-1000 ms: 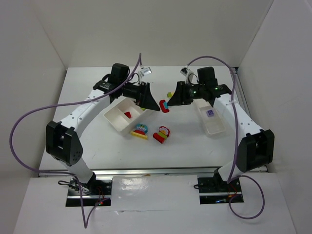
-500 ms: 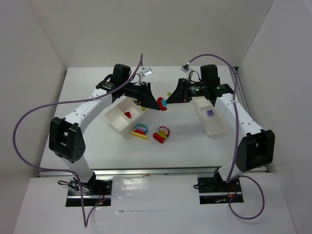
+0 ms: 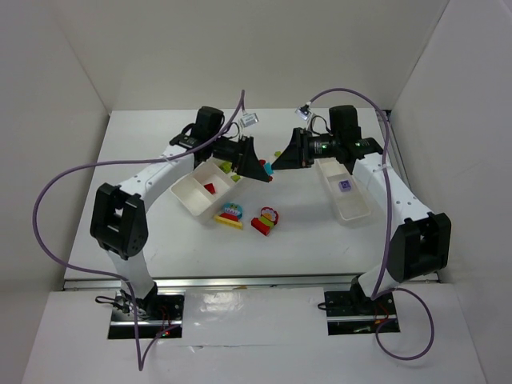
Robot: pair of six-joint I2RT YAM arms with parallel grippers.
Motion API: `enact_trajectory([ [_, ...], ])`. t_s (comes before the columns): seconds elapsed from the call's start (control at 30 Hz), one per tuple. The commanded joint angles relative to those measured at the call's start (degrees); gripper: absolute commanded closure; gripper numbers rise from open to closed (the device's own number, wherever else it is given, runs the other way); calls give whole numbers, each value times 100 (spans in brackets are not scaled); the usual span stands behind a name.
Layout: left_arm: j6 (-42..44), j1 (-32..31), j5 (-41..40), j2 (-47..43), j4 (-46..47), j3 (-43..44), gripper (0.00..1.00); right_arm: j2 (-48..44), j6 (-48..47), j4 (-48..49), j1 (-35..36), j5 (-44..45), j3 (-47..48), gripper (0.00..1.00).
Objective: Sort the legos into containers by color
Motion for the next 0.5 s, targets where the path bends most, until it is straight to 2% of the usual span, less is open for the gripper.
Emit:
enact_trajectory([
  [0.0, -383, -12, 583, -10, 1046, -56, 13, -55, 76, 339, 18, -126, 31, 85],
  [0.13, -849, -12, 873, -10, 1567, -144, 26, -54, 76, 339, 18, -74, -22, 85],
  [0.27, -850, -12, 874, -10, 1620, -144, 63, -2, 15, 225, 70, 31, -22, 85],
  [0.3, -850, -12, 874, 50, 1542, -83, 81, -2, 15, 225, 70, 32, -22, 85],
  [0.37, -850, -12, 874, 121, 1428, -83, 100, -2, -160, -38, 70, 198, 48, 85],
  [0.47, -728, 41, 672, 271, 1086, -21, 100, -2, -223, -530, -70, 1092, 119, 85],
])
